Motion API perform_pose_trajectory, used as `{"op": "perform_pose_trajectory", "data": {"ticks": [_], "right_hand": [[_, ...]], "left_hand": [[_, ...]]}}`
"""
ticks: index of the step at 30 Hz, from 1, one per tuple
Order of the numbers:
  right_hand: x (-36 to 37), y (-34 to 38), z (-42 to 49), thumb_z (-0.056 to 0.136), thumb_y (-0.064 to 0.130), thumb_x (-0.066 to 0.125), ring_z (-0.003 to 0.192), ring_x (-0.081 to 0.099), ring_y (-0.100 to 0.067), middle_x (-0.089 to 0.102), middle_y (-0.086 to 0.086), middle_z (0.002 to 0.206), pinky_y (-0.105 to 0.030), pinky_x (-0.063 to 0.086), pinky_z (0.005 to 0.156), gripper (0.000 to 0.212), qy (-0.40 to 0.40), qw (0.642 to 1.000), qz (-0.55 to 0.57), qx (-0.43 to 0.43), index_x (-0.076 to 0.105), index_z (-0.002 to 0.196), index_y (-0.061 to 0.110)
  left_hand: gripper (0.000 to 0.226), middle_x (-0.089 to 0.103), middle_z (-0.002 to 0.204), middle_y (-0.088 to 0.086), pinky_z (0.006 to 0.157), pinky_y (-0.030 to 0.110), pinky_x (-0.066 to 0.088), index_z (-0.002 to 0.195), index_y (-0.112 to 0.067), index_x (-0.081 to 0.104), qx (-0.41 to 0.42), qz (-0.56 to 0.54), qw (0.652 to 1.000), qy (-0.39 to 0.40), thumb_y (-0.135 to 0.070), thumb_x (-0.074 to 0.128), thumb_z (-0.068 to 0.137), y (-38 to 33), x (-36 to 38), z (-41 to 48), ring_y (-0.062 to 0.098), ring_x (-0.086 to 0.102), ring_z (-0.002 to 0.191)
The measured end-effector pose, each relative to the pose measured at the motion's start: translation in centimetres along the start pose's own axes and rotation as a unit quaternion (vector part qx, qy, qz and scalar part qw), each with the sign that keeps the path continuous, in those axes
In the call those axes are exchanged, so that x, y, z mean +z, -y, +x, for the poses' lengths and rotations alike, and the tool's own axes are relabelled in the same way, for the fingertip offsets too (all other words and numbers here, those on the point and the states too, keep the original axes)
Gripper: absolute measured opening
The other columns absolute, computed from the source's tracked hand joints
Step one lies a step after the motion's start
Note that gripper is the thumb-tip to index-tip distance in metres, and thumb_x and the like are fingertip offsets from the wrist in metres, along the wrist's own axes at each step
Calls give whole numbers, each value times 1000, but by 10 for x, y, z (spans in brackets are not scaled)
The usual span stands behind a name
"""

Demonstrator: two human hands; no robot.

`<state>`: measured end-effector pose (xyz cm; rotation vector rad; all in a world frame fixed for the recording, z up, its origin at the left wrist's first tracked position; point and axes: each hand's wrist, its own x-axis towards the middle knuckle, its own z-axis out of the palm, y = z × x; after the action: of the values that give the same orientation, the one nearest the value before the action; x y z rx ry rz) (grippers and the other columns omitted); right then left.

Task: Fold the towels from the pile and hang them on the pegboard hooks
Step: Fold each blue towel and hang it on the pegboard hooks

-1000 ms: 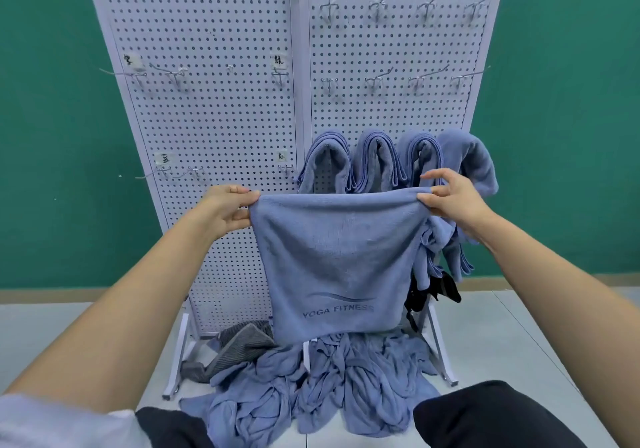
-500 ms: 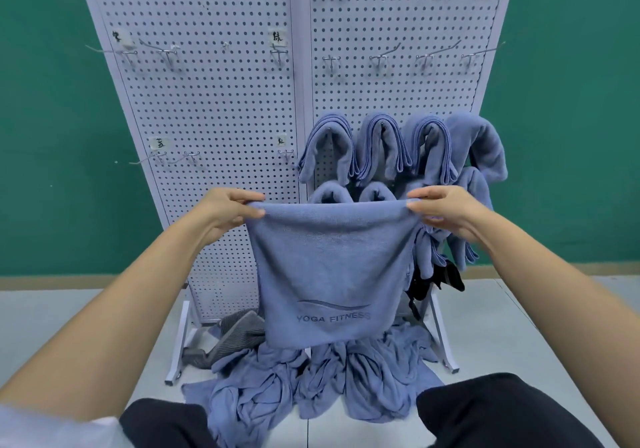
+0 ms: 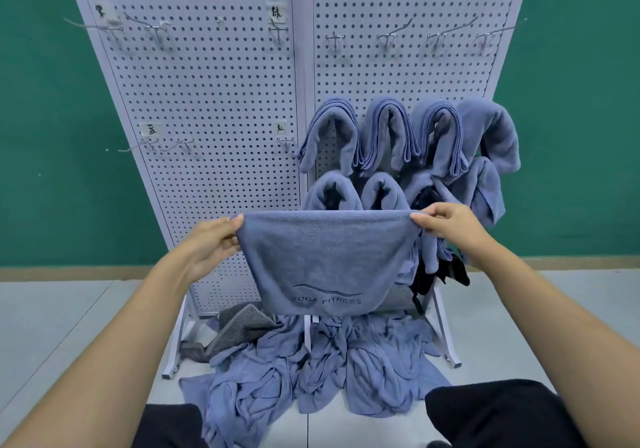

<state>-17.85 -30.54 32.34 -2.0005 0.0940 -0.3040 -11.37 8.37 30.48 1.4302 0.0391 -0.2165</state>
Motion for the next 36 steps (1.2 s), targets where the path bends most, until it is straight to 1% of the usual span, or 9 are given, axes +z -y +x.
{"op": "perform_pose_trajectory", "data": {"ticks": [3, 6, 9, 11, 17, 21, 25, 30, 36], "right_hand": [[15, -11, -4, 84, 23, 72, 56, 60, -12, 63, -6, 67, -21, 55, 57, 20, -14, 985, 147, 84, 62, 72, 10], [34, -23, -5, 84, 22, 71, 47, 58, -9, 63, -1, 56, -25, 57, 55, 19, -11, 965, 196, 174, 63, 74, 10], [51, -27, -6, 87, 15, 69, 43, 61, -7, 63, 1, 49, -25, 58, 52, 15, 12, 945, 229, 234, 63, 78, 5], [65, -24, -5, 86, 11, 69, 51, 67, -10, 68, -3, 56, -25, 58, 53, 11, 29, 939, 242, 243, 65, 81, 2], [109, 1, -9, 88, 3, 65, 73, 66, -21, 68, -15, 83, -27, 60, 62, 15, 89, 946, 244, 194, 66, 102, -4], [123, 12, -16, 86, 5, 68, 66, 63, -16, 65, -10, 76, -27, 60, 64, 4, 78, 966, 197, 146, 67, 90, 4], [128, 13, -21, 84, 7, 72, 63, 66, -14, 67, -9, 75, -26, 60, 64, 4, 68, 974, 180, 120, 68, 84, 7], [125, 14, -27, 93, 5, 58, 76, 70, -16, 71, -13, 90, -21, 58, 67, 15, 120, 964, 218, 93, 69, 101, 0], [105, 12, -22, 90, -5, 55, 85, 64, -11, 69, -7, 96, -17, 55, 78, 23, 156, 963, 209, 62, 68, 100, 11]], "left_hand": [[12, 68, 76, 3, 65, 23, 53, 93, -9, 62, -91, -78, 992, -45, -21, 62, 90, 17, 3, 7, 14, 60, 75], [10, 70, 72, 2, 68, 25, 52, 90, -8, 61, -147, -126, 978, -79, -18, 61, 91, 32, 14, 11, 13, 59, 75], [8, 64, 91, 6, 80, 30, 47, 87, -7, 60, -130, -127, 978, -102, -13, 59, 93, 42, 29, 15, 14, 60, 77], [6, 65, 89, 8, 75, 31, 50, 87, -6, 60, -100, -93, 984, -115, -8, 59, 92, 44, 46, 12, 16, 63, 77], [11, 69, 78, 5, 62, 24, 58, 96, -3, 68, -12, 47, 995, -83, -10, 63, 90, 49, 102, -8, 11, 66, 66], [12, 66, 76, 0, 49, 14, 52, 99, -6, 70, 32, 73, 993, -91, -11, 62, 91, 52, 123, -15, 6, 62, 64], [14, 69, 81, 2, 53, 14, 53, 101, -7, 70, 49, 96, 991, -76, -13, 61, 91, 53, 129, -20, 7, 64, 69], [18, 74, 90, 6, 64, 18, 55, 103, -8, 72, 69, 92, 993, -21, -18, 63, 91, 55, 126, -22, 11, 71, 79], [12, 50, 51, -13, 63, 16, 49, 97, -12, 70, 58, 87, 995, 0, -13, 60, 92, 53, 120, -19, 3, 47, 54]]}}
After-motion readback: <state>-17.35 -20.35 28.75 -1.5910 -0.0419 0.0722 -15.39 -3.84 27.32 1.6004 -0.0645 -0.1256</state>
